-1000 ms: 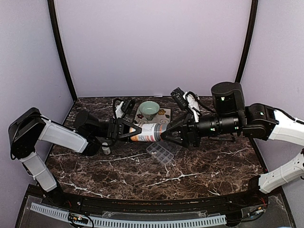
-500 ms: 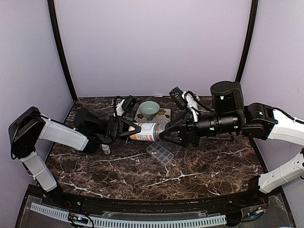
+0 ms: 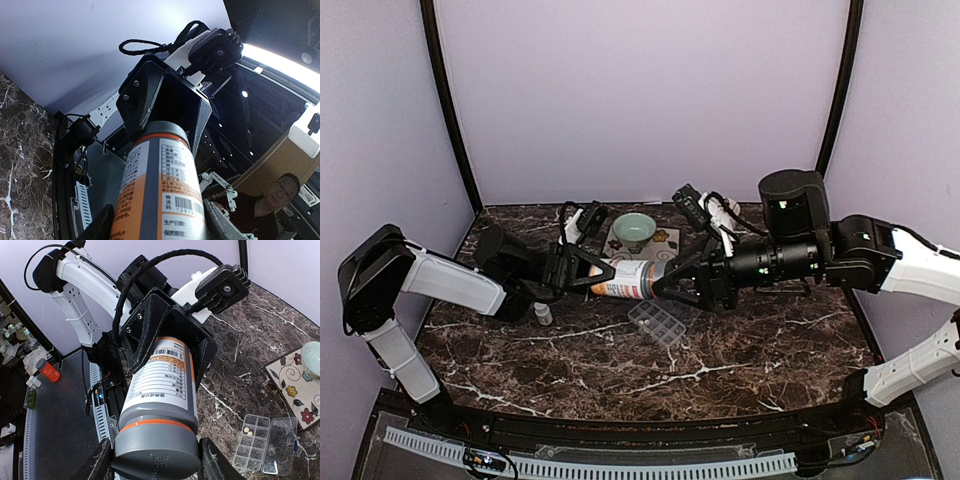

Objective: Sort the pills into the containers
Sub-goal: Screw the lid of the pill bottle onto the pill bottle.

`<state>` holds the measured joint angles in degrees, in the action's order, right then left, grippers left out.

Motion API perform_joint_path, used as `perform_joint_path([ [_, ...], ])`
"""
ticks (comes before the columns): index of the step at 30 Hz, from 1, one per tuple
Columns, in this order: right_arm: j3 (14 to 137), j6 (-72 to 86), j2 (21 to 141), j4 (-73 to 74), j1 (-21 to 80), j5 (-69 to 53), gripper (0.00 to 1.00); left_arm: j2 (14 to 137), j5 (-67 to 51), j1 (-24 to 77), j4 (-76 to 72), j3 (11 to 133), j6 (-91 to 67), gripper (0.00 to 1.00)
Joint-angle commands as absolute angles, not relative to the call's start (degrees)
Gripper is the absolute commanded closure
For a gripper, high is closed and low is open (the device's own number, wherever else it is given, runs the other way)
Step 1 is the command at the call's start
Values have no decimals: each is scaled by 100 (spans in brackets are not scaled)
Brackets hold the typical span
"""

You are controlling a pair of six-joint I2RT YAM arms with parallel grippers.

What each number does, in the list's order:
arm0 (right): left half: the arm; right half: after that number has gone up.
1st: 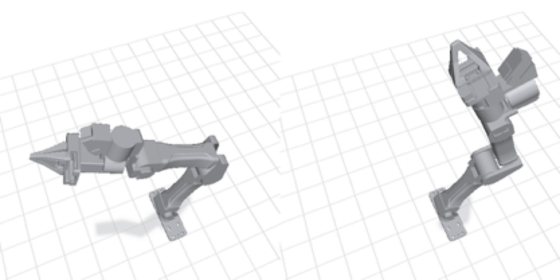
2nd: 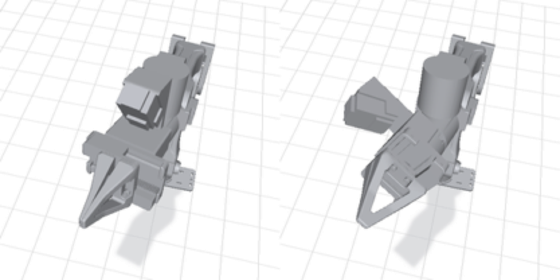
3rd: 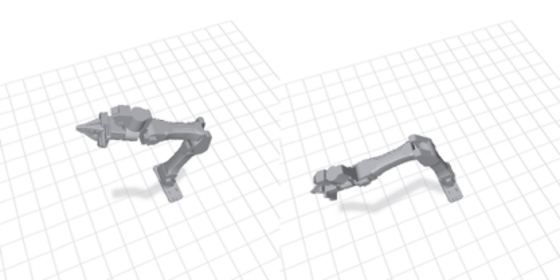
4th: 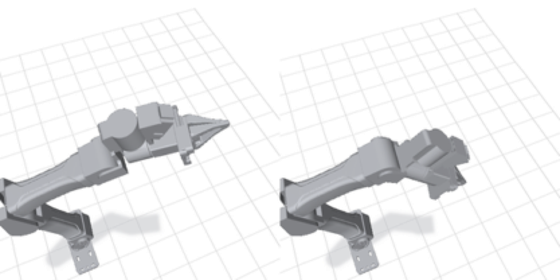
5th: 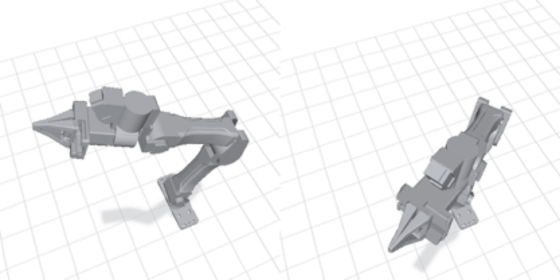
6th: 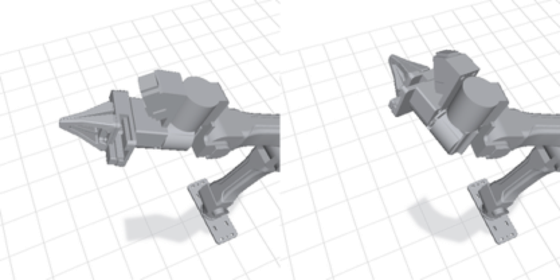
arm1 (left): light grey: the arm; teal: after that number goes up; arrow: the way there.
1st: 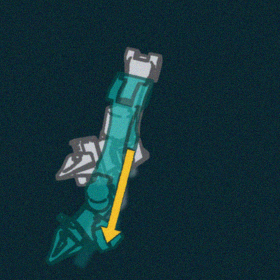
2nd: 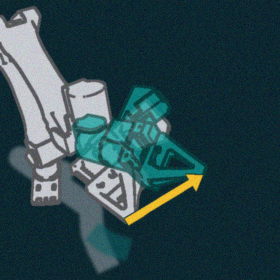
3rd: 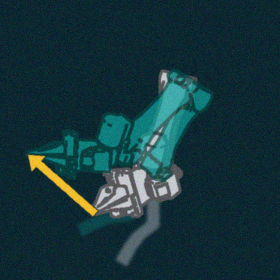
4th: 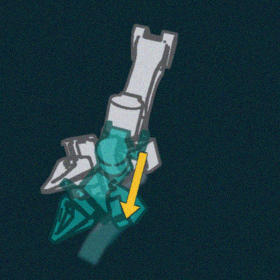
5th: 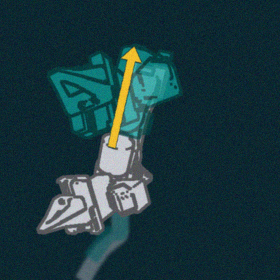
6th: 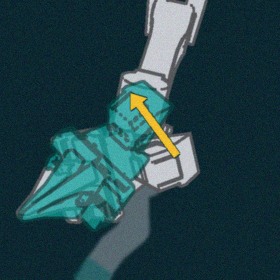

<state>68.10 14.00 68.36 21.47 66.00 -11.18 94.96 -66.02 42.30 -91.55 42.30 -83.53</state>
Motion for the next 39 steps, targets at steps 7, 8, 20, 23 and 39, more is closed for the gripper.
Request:
perform_joint_path([
  [7,6768,1421,7035,1587,6653,-1056,80,9391,-6496,4436,-9976,4631,-8420,100],
  [8,6741,1430,7027,1543,6661,-1050,80,9387,-6478,4449,-9976,4632,-8411,100],
  [20,6451,1246,7040,1182,6907,-615,81,9357,-5880,4659,-9976,4689,-8272,100],
  [23,6451,1181,7064,1213,6974,-552,81,9348,-5833,4695,-9976,4705,-8260,100],
  [39,6564,1080,7227,1300,6982,-735,81,9608,-6305,4956,-9971,5271,-8482,100],
])
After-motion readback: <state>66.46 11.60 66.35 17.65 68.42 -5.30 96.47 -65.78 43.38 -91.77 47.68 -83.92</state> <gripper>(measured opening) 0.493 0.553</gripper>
